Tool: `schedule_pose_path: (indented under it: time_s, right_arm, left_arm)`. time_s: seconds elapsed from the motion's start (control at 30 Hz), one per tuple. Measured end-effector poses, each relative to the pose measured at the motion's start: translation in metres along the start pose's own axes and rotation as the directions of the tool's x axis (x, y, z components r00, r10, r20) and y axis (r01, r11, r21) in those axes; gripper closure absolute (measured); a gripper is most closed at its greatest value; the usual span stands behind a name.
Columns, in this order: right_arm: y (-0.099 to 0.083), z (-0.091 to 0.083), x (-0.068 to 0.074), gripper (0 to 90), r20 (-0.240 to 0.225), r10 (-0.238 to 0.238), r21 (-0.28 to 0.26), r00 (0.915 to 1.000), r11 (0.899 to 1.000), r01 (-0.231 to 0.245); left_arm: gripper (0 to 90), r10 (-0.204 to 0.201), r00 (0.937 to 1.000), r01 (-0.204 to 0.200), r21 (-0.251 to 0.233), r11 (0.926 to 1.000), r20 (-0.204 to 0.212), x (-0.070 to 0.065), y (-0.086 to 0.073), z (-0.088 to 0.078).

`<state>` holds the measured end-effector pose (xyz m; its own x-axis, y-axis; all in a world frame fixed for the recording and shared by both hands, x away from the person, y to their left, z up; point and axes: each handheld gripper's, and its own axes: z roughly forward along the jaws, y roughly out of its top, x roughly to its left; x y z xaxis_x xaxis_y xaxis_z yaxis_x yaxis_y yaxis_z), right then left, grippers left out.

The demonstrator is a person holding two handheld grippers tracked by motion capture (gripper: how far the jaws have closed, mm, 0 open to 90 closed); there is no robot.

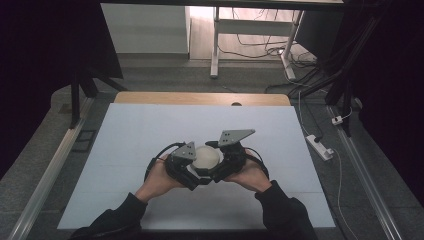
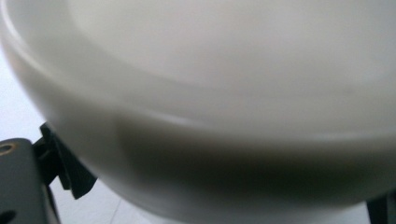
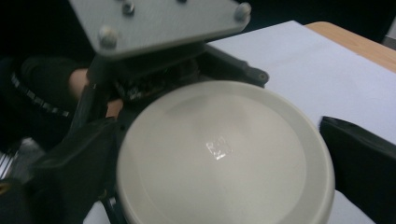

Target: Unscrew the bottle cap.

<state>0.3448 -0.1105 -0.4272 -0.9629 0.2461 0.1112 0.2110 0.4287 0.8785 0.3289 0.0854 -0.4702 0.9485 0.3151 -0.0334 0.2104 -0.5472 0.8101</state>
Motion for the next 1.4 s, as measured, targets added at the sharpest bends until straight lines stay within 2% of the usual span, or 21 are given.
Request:
schedule_pose_path:
  time_s: [0.13, 0.17, 0.2, 0.23, 0.27, 0.43, 0.53, 0.77, 0.87, 0.93, 0.97, 1.03, 1.1, 1.13, 1.17, 1.27, 1.3, 1.33, 1.4]
  right_arm:
    - [0.004, 0.001, 0.007, 0.1, 0.106, 0.018, 0.003, 0.9942, 1.0, -0.019]
    - [0.004, 0.002, 0.008, 0.1, 0.128, 0.026, 0.001, 0.9914, 1.0, -0.027]
    - [0.004, 0.002, 0.01, 0.1, 0.142, 0.032, -0.003, 0.9894, 0.999, -0.032]
    - [0.004, 0.002, 0.011, 0.0, 0.153, 0.037, -0.008, 0.9875, 0.999, -0.036]
    - [0.004, 0.002, 0.012, 0.0, 0.163, 0.047, -0.018, 0.9855, 0.999, -0.045]
    - [0.003, 0.004, 0.012, 0.2, 0.195, 0.086, -0.05, 0.977, 0.996, -0.077]
    - [0.002, 0.006, 0.014, 1.5, 0.21, 0.084, -0.044, 0.9741, 0.996, -0.076]
    - [0.002, 0.008, 0.017, 7.1, 0.228, 0.057, -0.045, 0.972, 0.998, -0.047]
    - [0.002, 0.007, 0.018, 7.6, 0.219, 0.044, -0.036, 0.9748, 0.999, -0.037]
    - [0.002, 0.005, 0.015, 7.8, 0.191, 0.03, -0.027, 0.9812, 0.999, -0.026]
    - [0.002, 0.005, 0.015, 7.8, 0.191, 0.03, -0.027, 0.9812, 0.999, -0.026]
    - [0.001, 0.003, 0.013, 7.9, 0.161, 0.019, -0.022, 0.9867, 1.0, -0.016]
    - [0.001, 0.0, 0.009, 8.0, 0.104, -0.003, -0.014, 0.9946, 1.0, 0.004]
    - [0.001, 0.0, 0.009, 8.0, 0.104, -0.003, -0.014, 0.9946, 1.0, 0.004]
    - [0.0, -0.001, 0.006, 8.0, 0.057, -0.026, -0.004, 0.998, 1.0, 0.026]
    - [-0.001, -0.004, 0.001, 8.0, -0.019, -0.052, 0.004, 0.9985, 0.999, 0.052]
    - [-0.001, -0.004, 0.001, 8.0, -0.019, -0.052, 0.004, 0.9985, 0.999, 0.052]
    - [-0.002, -0.006, -0.001, 8.0, -0.061, -0.072, 0.008, 0.9956, 0.997, 0.072]
    - [-0.003, -0.007, -0.002, 8.0, -0.093, -0.092, 0.015, 0.9914, 0.995, 0.094]
  left_arm:
    - [7.4, -0.04, 0.9982, 0.039, -0.01, 0.9992, -0.045, 0.001, -0.001, -0.001]
    - [7.4, -0.04, 0.9982, 0.039, -0.01, 0.9992, -0.045, 0.001, -0.001, -0.001]
    - [7.4, -0.068, 0.9957, 0.067, -0.025, 0.9974, -0.063, 0.002, -0.002, -0.002]
    - [7.4, -0.068, 0.9957, 0.067, -0.025, 0.9974, -0.063, 0.002, -0.002, -0.002]
    - [7.4, -0.082, 0.9933, 0.08, -0.031, 0.9963, -0.081, 0.002, -0.002, -0.003]
    - [7.4, -0.09, 0.9897, 0.087, -0.034, 0.9957, -0.111, 0.001, -0.001, -0.004]
    - [7.4, -0.085, 0.9885, 0.082, -0.03, 0.9962, -0.125, -0.001, 0.001, -0.003]
    - [7.4, -0.074, 0.9894, 0.071, -0.029, 0.9971, -0.125, -0.004, 0.002, -0.002]
    - [7.4, -0.059, 0.9919, 0.057, -0.018, 0.9982, -0.112, -0.004, 0.002, -0.002]
    - [7.4, -0.057, 0.9937, 0.056, -0.02, 0.9983, -0.096, -0.004, 0.002, -0.001]
    - [7.4, -0.054, 0.9947, 0.052, -0.021, 0.9984, -0.088, -0.004, 0.002, -0.002]
    - [7.4, -0.047, 0.9967, 0.046, -0.022, 0.9987, -0.066, -0.003, 0.002, -0.002]
    - [7.4, -0.04, 0.9989, 0.039, -0.025, 0.9989, -0.026, -0.003, 0.002, -0.001]
    - [7.4, -0.04, 0.9989, 0.039, -0.025, 0.9989, -0.026, -0.003, 0.002, -0.001]
    - [7.4, -0.033, 0.9994, 0.032, -0.024, 0.9992, -0.011, -0.003, 0.001, -0.001]
    - [7.5, -0.009, 0.9995, 0.01, -0.021, 0.9997, 0.029, -0.003, 0.001, 0.0]
    - [7.5, 0.005, 0.9992, -0.004, -0.017, 0.9999, 0.04, -0.003, 0.001, 0.0]
    - [7.4, 0.013, 0.9986, -0.012, -0.016, 0.9998, 0.051, -0.004, 0.001, 0.001]
    - [7.4, 0.027, 0.9974, -0.027, -0.012, 0.9996, 0.066, -0.005, 0.002, 0.002]
